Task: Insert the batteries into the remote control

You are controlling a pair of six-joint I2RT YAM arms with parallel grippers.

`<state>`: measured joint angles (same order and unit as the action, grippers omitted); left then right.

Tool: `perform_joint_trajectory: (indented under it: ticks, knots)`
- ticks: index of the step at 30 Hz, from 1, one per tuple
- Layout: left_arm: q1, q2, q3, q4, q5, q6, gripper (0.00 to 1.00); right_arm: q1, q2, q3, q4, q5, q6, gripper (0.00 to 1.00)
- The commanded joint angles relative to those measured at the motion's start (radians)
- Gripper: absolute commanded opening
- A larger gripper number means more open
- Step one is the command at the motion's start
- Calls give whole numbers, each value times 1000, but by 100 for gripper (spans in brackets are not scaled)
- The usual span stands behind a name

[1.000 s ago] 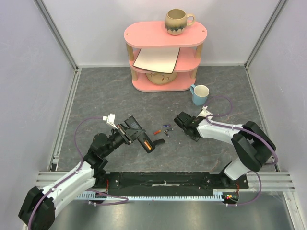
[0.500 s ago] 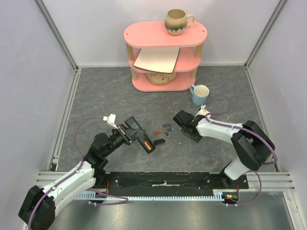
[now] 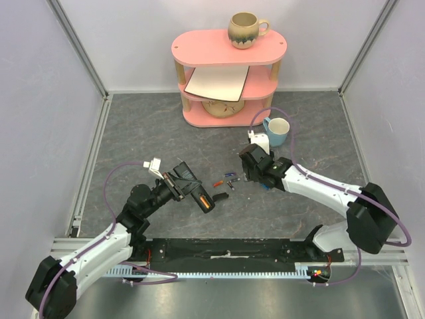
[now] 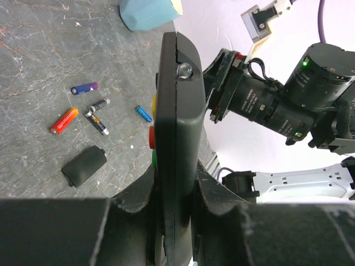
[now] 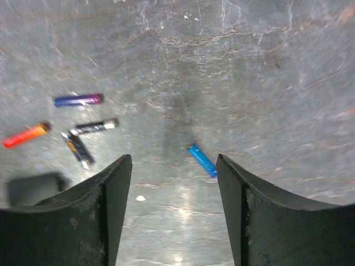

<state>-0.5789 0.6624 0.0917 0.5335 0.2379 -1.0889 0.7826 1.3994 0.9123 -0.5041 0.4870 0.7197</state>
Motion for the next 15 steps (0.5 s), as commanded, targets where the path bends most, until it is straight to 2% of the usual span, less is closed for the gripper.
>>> perform_joint_trajectory:
  ticks: [1, 6, 15]
  knots:
    - [2, -3, 5, 60, 8, -17, 2, -3, 29, 22, -19, 4, -397, 68]
    - [2, 5, 9, 63, 17, -9, 2, -16, 64, 25, -44, -40, -459, 61]
    - [2, 8, -10, 95, 38, -22, 2, -105, 96, -30, 4, -206, -459, 60]
